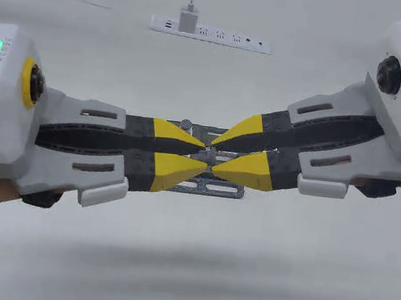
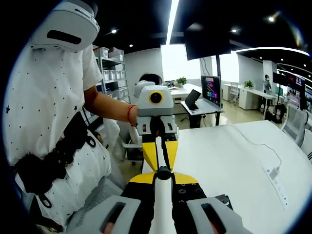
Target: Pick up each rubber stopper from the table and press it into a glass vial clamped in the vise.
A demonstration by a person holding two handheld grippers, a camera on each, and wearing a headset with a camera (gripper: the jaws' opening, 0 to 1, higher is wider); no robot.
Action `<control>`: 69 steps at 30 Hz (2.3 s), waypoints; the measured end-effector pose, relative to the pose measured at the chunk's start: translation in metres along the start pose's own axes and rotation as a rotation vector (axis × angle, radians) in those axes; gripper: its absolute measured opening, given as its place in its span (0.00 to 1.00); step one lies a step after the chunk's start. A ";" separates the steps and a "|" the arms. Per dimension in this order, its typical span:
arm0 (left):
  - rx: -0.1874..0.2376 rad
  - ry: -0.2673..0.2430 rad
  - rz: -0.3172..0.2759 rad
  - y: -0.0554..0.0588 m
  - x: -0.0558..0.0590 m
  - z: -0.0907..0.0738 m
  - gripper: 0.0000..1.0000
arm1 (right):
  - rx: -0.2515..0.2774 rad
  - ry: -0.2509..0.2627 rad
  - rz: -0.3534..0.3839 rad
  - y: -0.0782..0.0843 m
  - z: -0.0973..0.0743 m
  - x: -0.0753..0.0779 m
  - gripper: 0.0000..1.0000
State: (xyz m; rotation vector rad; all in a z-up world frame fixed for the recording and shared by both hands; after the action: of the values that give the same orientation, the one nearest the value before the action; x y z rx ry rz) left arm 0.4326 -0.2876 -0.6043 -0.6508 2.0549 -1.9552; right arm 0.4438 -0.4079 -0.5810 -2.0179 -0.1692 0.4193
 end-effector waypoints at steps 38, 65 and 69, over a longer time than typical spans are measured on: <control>0.050 0.007 -0.092 0.002 0.001 -0.004 0.05 | 0.043 -0.005 0.022 0.001 -0.002 0.000 0.06; 0.032 -0.045 -0.077 0.009 0.000 -0.009 0.14 | 0.015 0.005 0.063 0.004 -0.002 0.004 0.06; 0.010 -0.077 -0.053 0.014 -0.003 -0.011 0.18 | 0.007 0.017 0.073 0.005 -0.004 0.008 0.06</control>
State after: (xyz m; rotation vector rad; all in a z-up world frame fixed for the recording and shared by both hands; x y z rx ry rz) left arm 0.4278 -0.2765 -0.6174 -0.7732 2.0009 -1.9351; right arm 0.4522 -0.4114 -0.5853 -2.0249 -0.0839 0.4483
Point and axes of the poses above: the centre of the closed fingertips' face, and the gripper's own axes: z roughly forward along the fingers, x roughly to its right, y roughly out of its underside, the point moved 7 cm from there along -z, roughly backward along the fingers, and after that the axes turned 14 degrees about -y, right-handed, at the moved point
